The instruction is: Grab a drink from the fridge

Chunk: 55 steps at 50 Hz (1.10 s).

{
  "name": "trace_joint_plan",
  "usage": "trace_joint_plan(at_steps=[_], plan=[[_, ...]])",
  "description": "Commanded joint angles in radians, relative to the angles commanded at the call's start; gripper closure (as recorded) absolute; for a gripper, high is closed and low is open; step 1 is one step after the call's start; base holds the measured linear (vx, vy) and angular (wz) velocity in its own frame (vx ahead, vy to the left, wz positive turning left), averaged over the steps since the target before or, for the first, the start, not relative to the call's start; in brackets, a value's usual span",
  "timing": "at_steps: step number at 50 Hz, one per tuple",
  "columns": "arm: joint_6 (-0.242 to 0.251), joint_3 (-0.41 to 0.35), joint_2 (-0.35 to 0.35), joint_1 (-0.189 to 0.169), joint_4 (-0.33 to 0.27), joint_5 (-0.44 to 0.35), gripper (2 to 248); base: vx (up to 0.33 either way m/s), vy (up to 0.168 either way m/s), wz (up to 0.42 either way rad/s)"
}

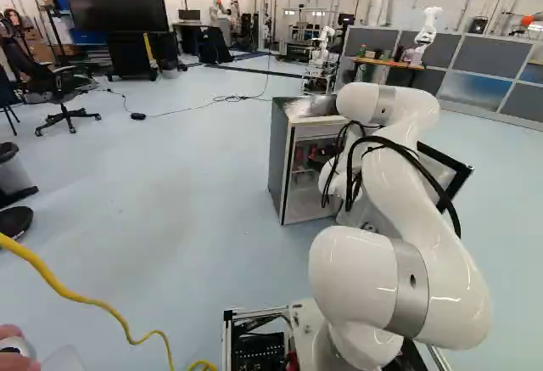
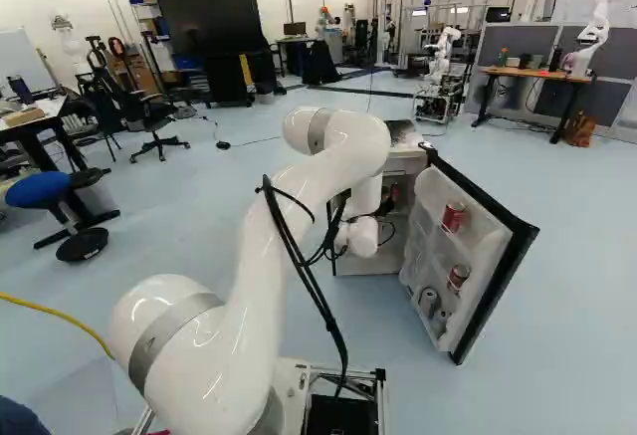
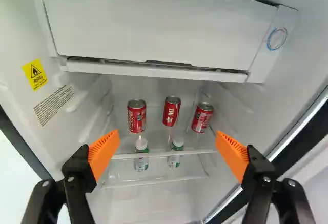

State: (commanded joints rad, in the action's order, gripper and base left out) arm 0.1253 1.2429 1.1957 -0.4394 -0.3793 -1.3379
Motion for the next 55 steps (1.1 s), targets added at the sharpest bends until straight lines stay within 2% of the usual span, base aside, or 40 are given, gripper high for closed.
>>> trace_joint_plan(at_steps=[12, 41, 55], plan=[[0.0, 0.054, 0.033, 0.008, -0.032, 0.0, 3, 0.0, 0.0, 0.0], [0.0, 0.25, 0.191, 0.026, -0.103, 0.016, 3, 0.0, 0.0, 0.0], [0.0, 0.328, 0.238, 0.034, -0.12, 0.027, 3, 0.0, 0.0, 0.0]])
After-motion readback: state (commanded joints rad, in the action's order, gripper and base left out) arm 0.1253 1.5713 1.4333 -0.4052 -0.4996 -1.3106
